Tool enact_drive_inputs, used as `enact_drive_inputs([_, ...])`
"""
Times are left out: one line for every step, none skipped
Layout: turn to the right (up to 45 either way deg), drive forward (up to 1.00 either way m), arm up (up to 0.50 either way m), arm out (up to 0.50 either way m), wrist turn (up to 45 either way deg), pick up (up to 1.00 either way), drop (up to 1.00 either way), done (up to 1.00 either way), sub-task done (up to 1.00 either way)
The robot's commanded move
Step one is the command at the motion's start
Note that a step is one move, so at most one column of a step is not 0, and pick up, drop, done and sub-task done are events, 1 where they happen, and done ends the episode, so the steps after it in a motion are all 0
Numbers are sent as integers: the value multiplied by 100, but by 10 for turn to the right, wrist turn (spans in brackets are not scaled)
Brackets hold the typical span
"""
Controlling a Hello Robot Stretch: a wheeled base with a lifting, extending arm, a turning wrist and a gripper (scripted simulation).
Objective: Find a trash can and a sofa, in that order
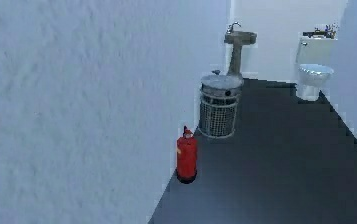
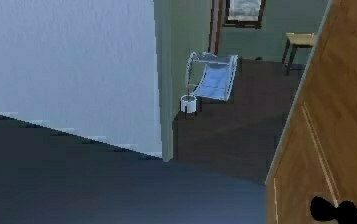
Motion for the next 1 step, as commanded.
enact_drive_inputs([240, 0, 0, 0, 0, 0, 0, 0, 0])
